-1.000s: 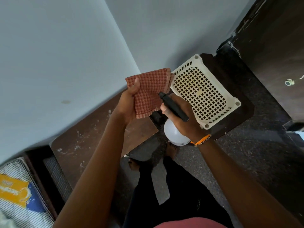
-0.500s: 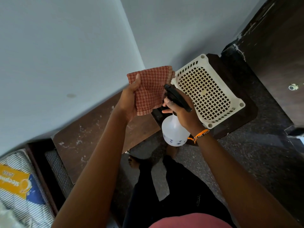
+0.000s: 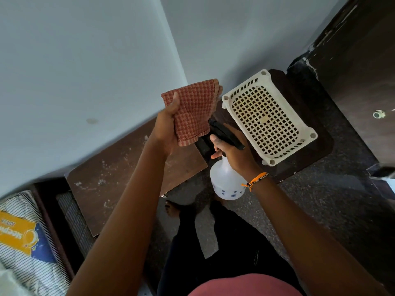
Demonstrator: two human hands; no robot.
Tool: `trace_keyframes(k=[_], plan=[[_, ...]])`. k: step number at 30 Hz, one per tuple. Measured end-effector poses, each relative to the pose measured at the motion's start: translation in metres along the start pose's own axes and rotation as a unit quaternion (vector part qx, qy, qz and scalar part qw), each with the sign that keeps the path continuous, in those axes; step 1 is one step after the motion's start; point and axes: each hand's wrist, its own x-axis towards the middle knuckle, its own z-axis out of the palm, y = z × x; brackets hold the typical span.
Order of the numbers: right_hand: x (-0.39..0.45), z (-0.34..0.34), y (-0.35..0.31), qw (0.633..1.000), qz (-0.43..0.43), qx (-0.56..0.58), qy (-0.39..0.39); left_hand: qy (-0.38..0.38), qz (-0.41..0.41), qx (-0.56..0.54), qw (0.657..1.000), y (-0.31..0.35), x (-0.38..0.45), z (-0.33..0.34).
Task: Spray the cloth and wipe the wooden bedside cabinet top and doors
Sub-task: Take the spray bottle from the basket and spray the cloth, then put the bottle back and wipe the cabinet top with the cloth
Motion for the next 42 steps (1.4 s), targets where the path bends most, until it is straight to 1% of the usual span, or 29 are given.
trace_keyframes(k=[3, 7, 12, 15, 16, 18, 19, 20, 22, 24, 27, 31, 33, 36, 37, 38, 39, 42], plan=[[-0.002, -0.006, 0.001, 1.000, 0.004, 0.018, 0.017, 0.003, -0.002, -0.013, 1.000, -0.002, 0.001, -0.001], [0.008, -0.023, -0.004, 0.998, -0.030, 0.006, 0.058, 0.010, -0.015, -0.029, 0.999, -0.007, 0.003, -0.003], [0.030, -0.048, -0.025, 0.978, -0.097, -0.014, 0.183, 0.032, -0.048, -0.036, 0.998, -0.019, 0.003, -0.003], [0.046, -0.058, -0.030, 0.964, -0.122, -0.079, 0.221, 0.036, -0.068, -0.042, 0.996, -0.028, 0.004, 0.002], [0.052, -0.059, -0.030, 0.954, -0.133, -0.122, 0.240, 0.042, -0.074, -0.042, 0.995, -0.031, 0.005, 0.003], [0.065, -0.065, -0.022, 0.915, -0.145, -0.229, 0.299, 0.051, -0.083, -0.034, 0.995, -0.035, 0.008, 0.006], [0.072, -0.068, -0.020, 0.900, -0.145, -0.252, 0.326, 0.048, -0.090, -0.027, 0.994, -0.037, 0.010, 0.007], [0.078, -0.071, -0.017, 0.896, -0.143, -0.249, 0.339, 0.041, -0.097, -0.021, 0.994, -0.038, 0.011, 0.009], [0.090, -0.080, -0.013, 0.897, -0.133, -0.245, 0.343, 0.031, -0.111, -0.012, 0.993, -0.040, 0.013, 0.012], [0.098, -0.088, -0.009, 0.900, -0.114, -0.262, 0.330, 0.031, -0.117, -0.011, 0.993, -0.040, 0.014, 0.014], [0.100, -0.087, 0.001, 0.913, -0.073, -0.254, 0.310, 0.038, -0.126, -0.010, 0.991, -0.042, 0.016, 0.018], [0.090, -0.082, 0.014, 0.920, -0.065, -0.250, 0.294, 0.031, -0.144, -0.013, 0.989, -0.046, 0.016, 0.022], [0.085, -0.079, 0.017, 0.928, -0.046, -0.210, 0.305, 0.029, -0.143, -0.015, 0.989, -0.048, 0.014, 0.021], [0.070, -0.071, 0.024, 0.912, -0.016, -0.168, 0.373, 0.027, -0.139, -0.025, 0.990, -0.054, 0.011, 0.018], [0.061, -0.065, 0.026, 0.910, -0.001, -0.162, 0.382, 0.025, -0.140, -0.031, 0.989, -0.056, 0.010, 0.016], [0.053, -0.059, 0.028, 0.916, 0.014, -0.154, 0.369, 0.023, -0.143, -0.040, 0.989, -0.058, 0.009, 0.014], [0.044, -0.050, 0.030, 0.928, 0.026, -0.153, 0.340, 0.019, -0.148, -0.046, 0.988, -0.061, 0.006, 0.010], [0.024, -0.022, 0.040, 0.964, 0.052, -0.122, 0.231, 0.007, -0.160, -0.043, 0.986, -0.065, -0.005, -0.004]])
